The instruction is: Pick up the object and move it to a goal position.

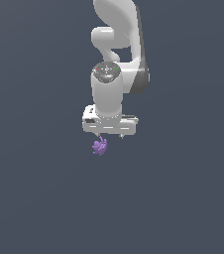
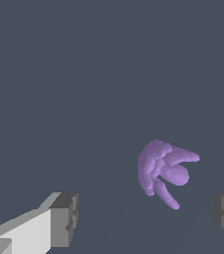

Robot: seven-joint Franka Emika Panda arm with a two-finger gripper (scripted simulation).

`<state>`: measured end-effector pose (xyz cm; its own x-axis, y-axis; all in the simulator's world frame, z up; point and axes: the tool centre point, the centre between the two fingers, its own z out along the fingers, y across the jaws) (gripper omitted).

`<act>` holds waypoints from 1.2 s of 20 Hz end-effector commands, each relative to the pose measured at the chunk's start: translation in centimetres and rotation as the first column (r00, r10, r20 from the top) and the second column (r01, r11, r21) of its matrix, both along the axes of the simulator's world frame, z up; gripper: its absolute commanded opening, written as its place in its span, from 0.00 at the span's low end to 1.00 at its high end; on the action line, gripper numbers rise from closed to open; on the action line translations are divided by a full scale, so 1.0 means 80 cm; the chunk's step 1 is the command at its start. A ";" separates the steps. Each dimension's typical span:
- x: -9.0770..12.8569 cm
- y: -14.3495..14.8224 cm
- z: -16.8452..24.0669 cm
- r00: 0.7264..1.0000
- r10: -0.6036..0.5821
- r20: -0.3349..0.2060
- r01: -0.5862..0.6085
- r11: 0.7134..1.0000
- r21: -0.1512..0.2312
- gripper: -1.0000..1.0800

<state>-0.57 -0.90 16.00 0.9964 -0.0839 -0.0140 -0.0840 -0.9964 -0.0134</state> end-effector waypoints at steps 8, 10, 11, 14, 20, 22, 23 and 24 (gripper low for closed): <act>-0.011 -0.031 -0.039 0.982 -0.188 0.004 0.188 0.982 -0.005 0.96; -0.014 -0.040 -0.049 0.971 -0.238 0.006 0.238 0.971 -0.007 0.96; -0.016 -0.043 -0.053 0.966 -0.260 0.007 0.260 0.966 -0.008 0.96; -0.020 -0.053 -0.064 0.950 -0.313 0.009 0.313 0.950 -0.011 0.96; -0.024 -0.063 -0.074 0.930 -0.368 0.013 0.368 0.930 -0.014 0.96; -0.025 -0.064 -0.075 0.928 -0.372 0.013 0.372 0.928 -0.015 0.96; -0.025 -0.063 -0.074 0.930 -0.366 0.012 0.366 0.930 -0.015 0.96; -0.025 -0.063 -0.075 0.930 -0.366 0.012 0.366 0.930 -0.015 0.96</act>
